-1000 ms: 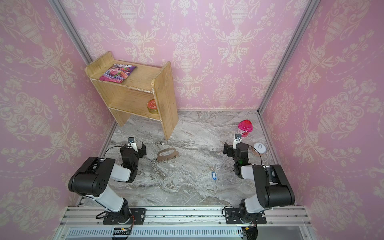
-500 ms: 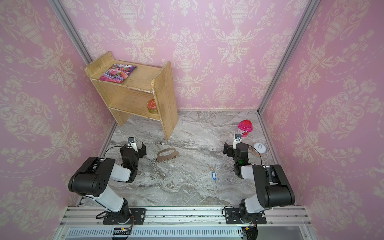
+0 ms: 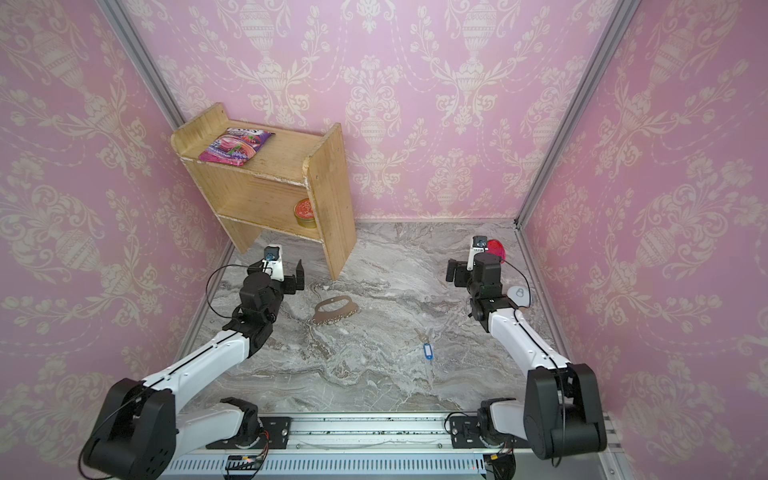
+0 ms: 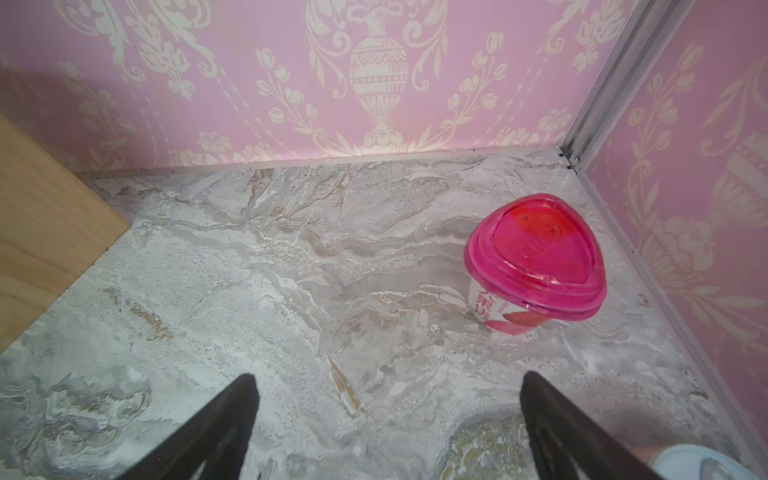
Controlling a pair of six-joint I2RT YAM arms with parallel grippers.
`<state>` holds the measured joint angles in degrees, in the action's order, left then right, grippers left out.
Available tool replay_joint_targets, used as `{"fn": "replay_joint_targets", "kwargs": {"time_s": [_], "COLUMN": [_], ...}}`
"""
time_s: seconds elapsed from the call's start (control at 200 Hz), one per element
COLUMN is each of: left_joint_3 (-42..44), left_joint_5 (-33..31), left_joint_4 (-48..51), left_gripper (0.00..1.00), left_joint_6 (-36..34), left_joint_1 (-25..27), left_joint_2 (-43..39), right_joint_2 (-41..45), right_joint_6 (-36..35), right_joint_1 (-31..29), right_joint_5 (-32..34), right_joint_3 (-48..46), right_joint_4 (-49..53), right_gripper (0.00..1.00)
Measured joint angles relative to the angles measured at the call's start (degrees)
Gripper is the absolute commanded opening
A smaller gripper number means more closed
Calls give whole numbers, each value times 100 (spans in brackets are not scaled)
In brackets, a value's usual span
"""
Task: Put the keys on the keyring
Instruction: 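Move the left gripper over the metal ring plate while the right gripper lowers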
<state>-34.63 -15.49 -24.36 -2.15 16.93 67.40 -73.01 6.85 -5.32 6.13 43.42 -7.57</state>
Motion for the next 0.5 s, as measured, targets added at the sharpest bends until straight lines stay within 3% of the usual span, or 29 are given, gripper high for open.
{"fn": "replay_joint_targets", "kwargs": {"time_s": [0.28,0.5], "left_joint_3": [-586,-990], "left_joint_5": [883,1346], "left_joint_4": [2304,2798], "left_gripper": [93,87], "left_joint_6": [1196,1672], "left_joint_1": [796,977], "left_joint_2": [789,1541], "right_joint_2": [553,1060], "right_joint_6": [503,695], "right_joint_1": [-789,-1032], "right_joint_5": [-153,-236], "right_joint_3": [22,9], "right_joint_4": [1687,2253], "right_gripper": [100,100]}}
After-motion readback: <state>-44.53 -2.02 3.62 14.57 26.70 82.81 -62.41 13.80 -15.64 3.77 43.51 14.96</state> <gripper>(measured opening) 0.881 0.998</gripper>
